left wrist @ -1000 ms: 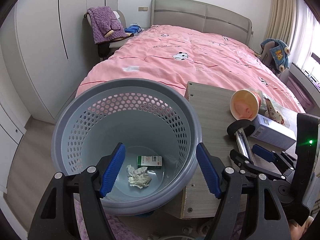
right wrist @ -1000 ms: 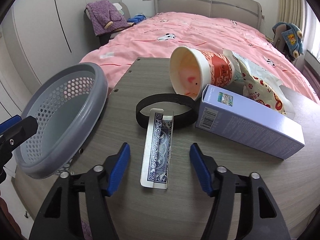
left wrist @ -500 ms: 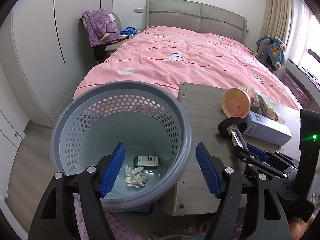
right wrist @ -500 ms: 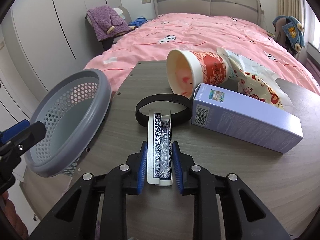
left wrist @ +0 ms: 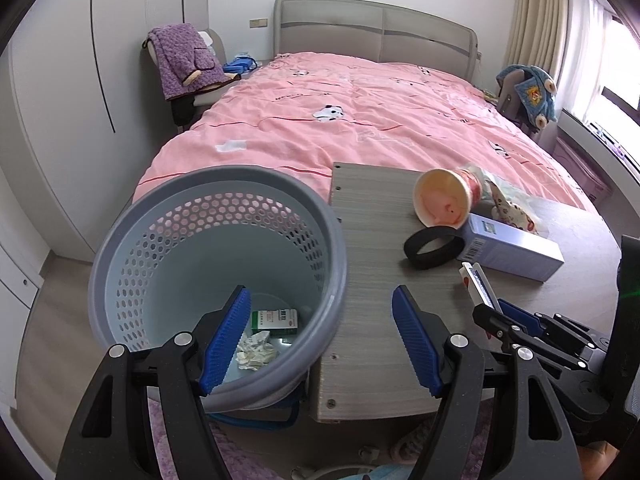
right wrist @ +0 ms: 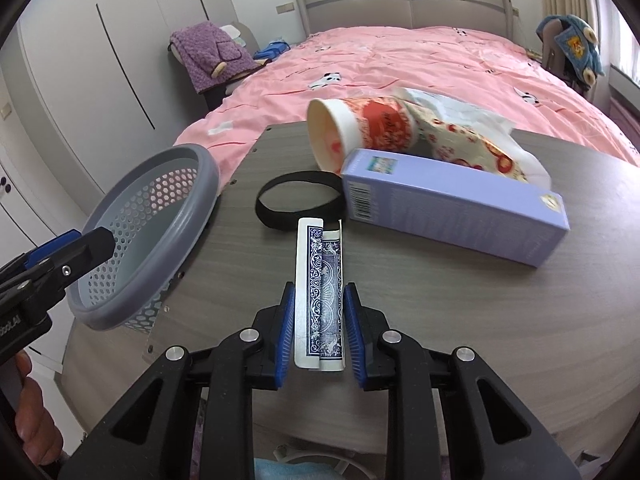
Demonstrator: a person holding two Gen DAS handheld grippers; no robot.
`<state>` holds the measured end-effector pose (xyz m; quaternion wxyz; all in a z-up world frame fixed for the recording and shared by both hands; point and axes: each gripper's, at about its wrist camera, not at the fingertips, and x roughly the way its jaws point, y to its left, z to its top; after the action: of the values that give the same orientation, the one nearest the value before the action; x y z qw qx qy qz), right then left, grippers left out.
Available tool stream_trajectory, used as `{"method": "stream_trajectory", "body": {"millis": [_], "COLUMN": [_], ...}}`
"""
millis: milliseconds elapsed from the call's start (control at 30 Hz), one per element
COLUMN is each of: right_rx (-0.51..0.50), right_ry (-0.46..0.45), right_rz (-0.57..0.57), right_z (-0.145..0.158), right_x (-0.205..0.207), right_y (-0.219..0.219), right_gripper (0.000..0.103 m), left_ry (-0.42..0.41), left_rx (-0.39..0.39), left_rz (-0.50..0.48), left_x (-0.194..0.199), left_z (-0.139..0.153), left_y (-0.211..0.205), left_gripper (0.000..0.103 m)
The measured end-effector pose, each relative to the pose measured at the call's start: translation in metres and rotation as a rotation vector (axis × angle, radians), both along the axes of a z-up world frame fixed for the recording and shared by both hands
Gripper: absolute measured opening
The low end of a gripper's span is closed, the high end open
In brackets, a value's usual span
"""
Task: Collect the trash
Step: 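Lift the card pack with the right gripper while the left gripper grasps the black band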
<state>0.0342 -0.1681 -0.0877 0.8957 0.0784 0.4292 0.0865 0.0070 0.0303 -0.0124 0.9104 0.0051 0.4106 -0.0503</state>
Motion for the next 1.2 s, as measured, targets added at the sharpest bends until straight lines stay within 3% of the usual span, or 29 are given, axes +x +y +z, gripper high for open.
{"method": "stream_trajectory", "body": {"millis": [500,1200], "right_rx": [0.039,0.123], "right_ry": [-0.014,-0.014], "right_rz": [-0.068,-0.092], "right_z": [0.004,-0.002], "right_x": [-0.018,-0.017], "right_y": [-0.048,-0.079], "right_gripper": [0.024,0.024], "left_ry": [0.03,0.077], "left_rx": [0.024,0.117], "left_rz": [-0.088,-0.068], "left_x": [0.013,0.085], "left_z": [-0.011,-0.056], "left_y": [-0.044,-0.096], "left_gripper": [0.07,0.07]}}
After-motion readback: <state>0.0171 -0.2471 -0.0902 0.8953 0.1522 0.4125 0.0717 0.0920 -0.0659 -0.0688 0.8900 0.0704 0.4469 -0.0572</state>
